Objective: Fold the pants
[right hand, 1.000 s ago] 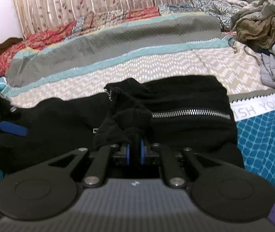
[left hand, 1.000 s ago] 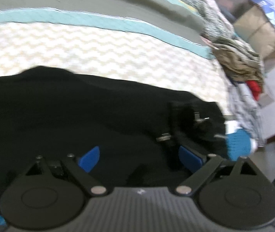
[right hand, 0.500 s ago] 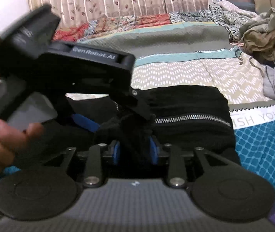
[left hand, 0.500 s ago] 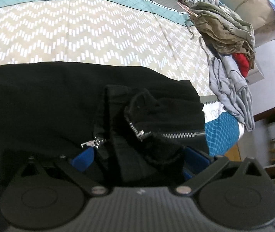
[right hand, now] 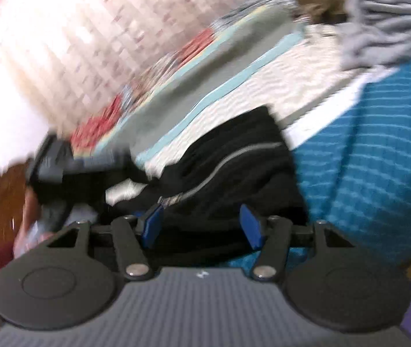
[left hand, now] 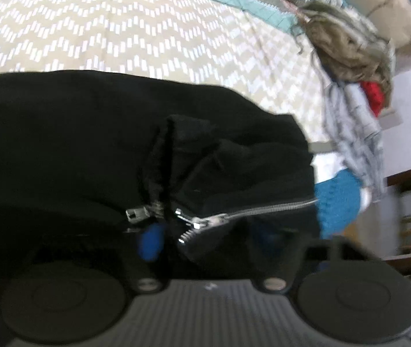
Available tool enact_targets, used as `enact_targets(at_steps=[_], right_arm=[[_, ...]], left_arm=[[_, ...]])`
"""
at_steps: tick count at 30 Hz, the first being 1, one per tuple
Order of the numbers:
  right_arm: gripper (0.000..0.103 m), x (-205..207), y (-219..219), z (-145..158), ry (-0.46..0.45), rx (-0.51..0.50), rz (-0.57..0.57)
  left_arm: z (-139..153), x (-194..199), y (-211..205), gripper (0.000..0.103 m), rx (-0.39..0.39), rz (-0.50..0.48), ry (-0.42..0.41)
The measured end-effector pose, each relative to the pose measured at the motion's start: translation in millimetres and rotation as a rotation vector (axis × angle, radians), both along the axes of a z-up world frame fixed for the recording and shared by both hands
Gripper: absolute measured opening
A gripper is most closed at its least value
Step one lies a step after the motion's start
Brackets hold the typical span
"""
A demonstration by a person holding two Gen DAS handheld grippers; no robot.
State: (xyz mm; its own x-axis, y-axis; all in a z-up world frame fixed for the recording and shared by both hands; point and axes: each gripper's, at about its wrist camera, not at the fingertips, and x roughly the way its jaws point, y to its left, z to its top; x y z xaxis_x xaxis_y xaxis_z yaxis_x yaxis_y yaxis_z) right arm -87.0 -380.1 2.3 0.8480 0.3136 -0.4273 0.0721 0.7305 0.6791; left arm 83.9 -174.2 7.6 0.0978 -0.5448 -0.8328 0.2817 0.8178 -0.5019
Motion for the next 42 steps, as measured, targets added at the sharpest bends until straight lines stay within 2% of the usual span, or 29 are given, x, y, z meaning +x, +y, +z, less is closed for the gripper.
enact_targets(at_steps=[2, 3, 4, 7, 11, 15, 19, 23, 27, 30, 36, 42], right_arm=[[0.061, -4.2, -5.6, 2.6, 0.004, -0.002, -0.064], [0.062, -4.5, -7.1, 2.9, 0.014, -0.008, -0.088], [0.062, -5.0, -8.4, 2.8, 0.025, -0.012, -0.107], [0.062, -2.3, -6.1, 1.8, 0.041, -0.006, -0.134], [0.062, 10.9, 7.2, 7.8, 0.040, -0.061, -0.105], [0.062, 39.2, 36.9, 10.3, 0.091, -0.180, -0.049], [0.061, 66.3, 57.7, 4.8, 0.155, -0.226, 0.029], [0.062, 84.2, 73.0, -12.9, 0.288, -0.284, 0.078], [0.061, 87.8, 82.8, -11.0, 0.311, -0.367, 0.085], [0.061, 89.9, 81.8, -12.4, 0.315, -0.382, 0.091], [0.061, 92.8, 85.5, -12.2, 0.317, -0.411, 0.098], [0.061, 91.6, 85.7, -12.2, 0.314, -0.415, 0.099]], left_arm=[[1.1, -3.6, 1.6, 0.036, 0.008, 0.010, -0.028], [4.2, -5.0, 5.1, 0.028, 0.000, 0.016, -0.040], [9.3, -6.0, 10.0, 0.023, -0.016, 0.024, -0.052], [28.1, -6.8, 34.1, 0.020, -0.067, 0.071, -0.096], [44.8, -7.3, 72.9, 0.020, -0.075, 0.150, -0.138], [46.1, -8.6, 112.2, 0.020, -0.054, 0.210, -0.136], [35.3, -11.4, 140.2, 0.020, -0.022, 0.264, -0.121], [14.7, -5.6, 151.5, 0.022, 0.055, 0.302, -0.078], [8.8, -4.7, 144.2, 0.028, 0.112, 0.293, -0.109], [8.4, -6.7, 138.4, 0.033, 0.156, 0.280, -0.128], [7.5, -10.3, 143.9, 0.041, 0.171, 0.286, -0.126], [7.4, -12.5, 143.3, 0.045, 0.188, 0.286, -0.133]])
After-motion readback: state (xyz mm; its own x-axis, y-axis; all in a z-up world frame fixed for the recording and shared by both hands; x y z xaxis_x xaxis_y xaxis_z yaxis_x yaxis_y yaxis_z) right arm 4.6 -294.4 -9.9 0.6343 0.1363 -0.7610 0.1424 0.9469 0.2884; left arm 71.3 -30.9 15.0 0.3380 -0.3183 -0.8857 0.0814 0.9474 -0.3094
